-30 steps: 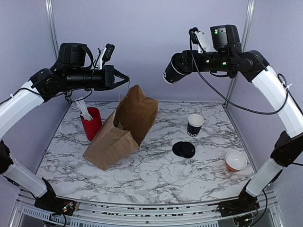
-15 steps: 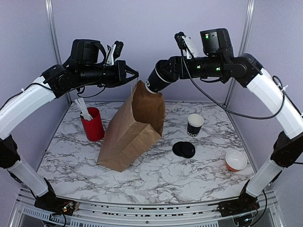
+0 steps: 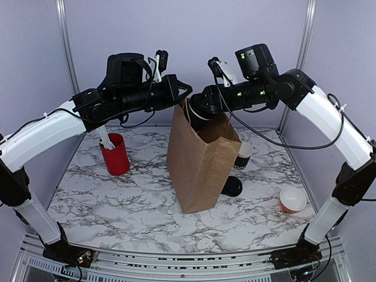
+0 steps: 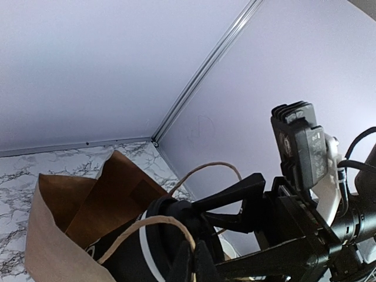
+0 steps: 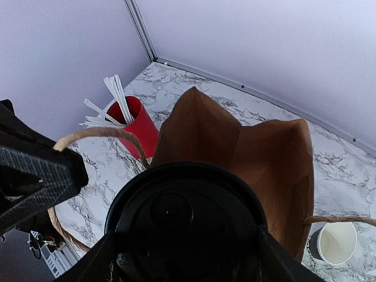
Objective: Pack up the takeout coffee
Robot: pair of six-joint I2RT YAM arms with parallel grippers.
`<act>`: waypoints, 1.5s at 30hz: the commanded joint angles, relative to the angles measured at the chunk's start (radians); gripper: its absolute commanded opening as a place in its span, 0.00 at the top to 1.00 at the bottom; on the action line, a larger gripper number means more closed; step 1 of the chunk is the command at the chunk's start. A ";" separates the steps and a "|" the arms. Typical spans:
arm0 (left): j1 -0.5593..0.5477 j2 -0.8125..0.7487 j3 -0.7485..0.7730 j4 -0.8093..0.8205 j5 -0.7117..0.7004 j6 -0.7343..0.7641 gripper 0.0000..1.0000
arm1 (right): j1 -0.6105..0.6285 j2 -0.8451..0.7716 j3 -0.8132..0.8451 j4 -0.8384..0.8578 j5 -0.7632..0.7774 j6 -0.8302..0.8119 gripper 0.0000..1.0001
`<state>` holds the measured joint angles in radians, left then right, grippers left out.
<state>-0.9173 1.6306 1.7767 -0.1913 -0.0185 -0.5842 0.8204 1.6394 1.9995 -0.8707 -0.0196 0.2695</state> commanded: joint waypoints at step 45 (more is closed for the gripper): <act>-0.193 -0.516 -0.753 0.477 -0.384 -0.032 0.74 | 0.192 0.273 0.224 -0.247 -0.041 0.049 0.38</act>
<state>-1.1057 1.1839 1.0817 0.2504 -0.3813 -0.6231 0.9833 1.8927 2.1761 -1.1069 -0.0441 0.3000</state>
